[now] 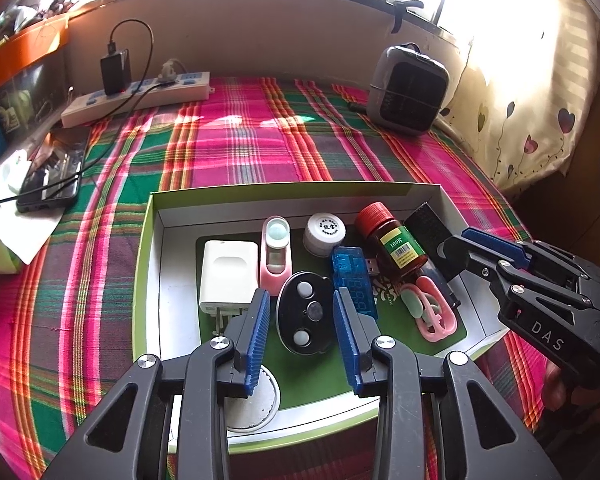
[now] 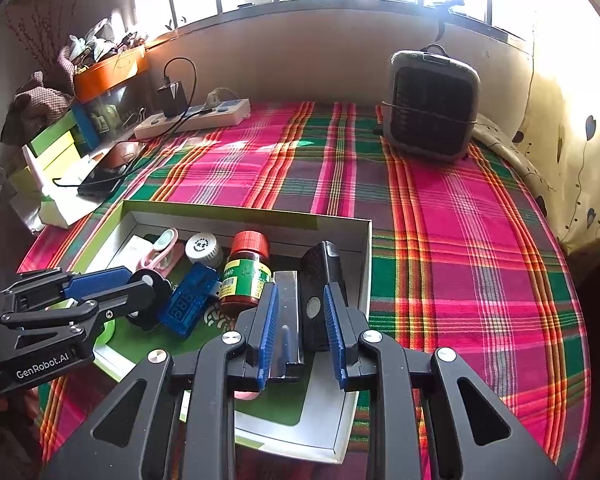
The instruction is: Organize rigid objects
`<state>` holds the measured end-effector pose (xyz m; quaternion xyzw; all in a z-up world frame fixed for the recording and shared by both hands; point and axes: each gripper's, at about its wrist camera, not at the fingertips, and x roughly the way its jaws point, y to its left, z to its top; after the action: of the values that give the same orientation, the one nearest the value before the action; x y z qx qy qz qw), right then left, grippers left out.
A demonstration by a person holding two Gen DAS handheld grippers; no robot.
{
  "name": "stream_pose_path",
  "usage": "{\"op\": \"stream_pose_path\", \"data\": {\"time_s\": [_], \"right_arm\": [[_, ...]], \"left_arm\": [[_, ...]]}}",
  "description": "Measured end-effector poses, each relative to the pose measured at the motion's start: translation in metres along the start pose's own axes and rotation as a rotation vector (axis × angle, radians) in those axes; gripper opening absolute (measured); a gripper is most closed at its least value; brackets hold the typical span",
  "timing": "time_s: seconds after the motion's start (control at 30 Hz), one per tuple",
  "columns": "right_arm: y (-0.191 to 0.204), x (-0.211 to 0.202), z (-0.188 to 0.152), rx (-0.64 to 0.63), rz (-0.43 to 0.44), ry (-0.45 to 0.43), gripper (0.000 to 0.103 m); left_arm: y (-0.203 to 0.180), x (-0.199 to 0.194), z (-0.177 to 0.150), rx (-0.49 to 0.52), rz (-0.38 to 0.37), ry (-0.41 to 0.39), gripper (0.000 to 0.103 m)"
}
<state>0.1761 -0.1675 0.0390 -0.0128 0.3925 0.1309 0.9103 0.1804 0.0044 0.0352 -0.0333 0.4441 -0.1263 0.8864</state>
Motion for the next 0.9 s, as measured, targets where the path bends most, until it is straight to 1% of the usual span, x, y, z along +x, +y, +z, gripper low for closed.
{"op": "stream_pose_path", "data": {"time_s": [0.27, 0.5, 0.63, 0.73, 0.9], "right_arm": [[0.004, -0.008, -0.005, 0.001, -0.001, -0.008, 0.025], [0.011, -0.025, -0.011, 0.01, 0.012, -0.034, 0.027], [0.017, -0.035, -0.018, 0.011, 0.024, -0.041, 0.037], [0.021, -0.043, -0.024, 0.018, 0.03, -0.049, 0.038], [0.025, -0.053, -0.038, 0.035, 0.033, -0.052, 0.038]], "left_arm": [[-0.005, -0.014, -0.006, 0.005, 0.021, -0.018, 0.034], [-0.013, -0.034, -0.018, 0.004, 0.043, -0.043, 0.036], [-0.018, -0.045, -0.029, 0.009, 0.068, -0.061, 0.036], [-0.018, -0.053, -0.037, -0.006, 0.054, -0.066, 0.037], [-0.017, -0.06, -0.055, -0.015, 0.08, -0.064, 0.037]]}}
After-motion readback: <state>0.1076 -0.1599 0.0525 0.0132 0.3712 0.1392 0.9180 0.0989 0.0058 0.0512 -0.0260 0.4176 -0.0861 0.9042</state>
